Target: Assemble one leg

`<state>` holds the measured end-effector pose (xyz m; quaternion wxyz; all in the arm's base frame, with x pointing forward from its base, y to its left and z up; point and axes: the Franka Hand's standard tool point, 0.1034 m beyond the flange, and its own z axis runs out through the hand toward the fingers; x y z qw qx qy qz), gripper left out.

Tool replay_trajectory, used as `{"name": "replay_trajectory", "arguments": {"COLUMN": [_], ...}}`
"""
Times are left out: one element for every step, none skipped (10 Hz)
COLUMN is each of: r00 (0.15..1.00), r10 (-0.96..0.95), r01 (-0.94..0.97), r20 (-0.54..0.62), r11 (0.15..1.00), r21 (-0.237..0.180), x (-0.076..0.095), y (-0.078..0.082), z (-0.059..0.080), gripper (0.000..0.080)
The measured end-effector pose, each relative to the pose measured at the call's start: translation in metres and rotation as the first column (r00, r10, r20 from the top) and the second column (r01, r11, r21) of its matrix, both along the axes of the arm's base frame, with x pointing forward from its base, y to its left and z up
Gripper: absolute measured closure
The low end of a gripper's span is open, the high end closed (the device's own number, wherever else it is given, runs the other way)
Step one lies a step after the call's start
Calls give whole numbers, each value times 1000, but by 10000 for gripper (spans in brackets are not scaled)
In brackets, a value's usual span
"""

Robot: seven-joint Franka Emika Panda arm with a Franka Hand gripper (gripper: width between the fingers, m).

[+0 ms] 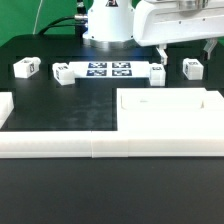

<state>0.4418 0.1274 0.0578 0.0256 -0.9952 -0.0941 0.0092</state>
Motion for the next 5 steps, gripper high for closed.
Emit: {"name": "replay_trajectory", "arguments": {"r00": [1000,1000,1000,999,999], "r10": [-15,-16,-27,-27,-21], "r01": [15,16,27,27,21], "r20": [21,9,-5,-23,-49], "r11": [1000,1000,1000,1000,1000], "r21": [10,9,9,8,1], "x": [-11,-28,-41,-47,-52], "y": [10,18,25,30,31], "z": [-5,-10,-11,-11,-12], "gripper": [150,150,150,150,150]}}
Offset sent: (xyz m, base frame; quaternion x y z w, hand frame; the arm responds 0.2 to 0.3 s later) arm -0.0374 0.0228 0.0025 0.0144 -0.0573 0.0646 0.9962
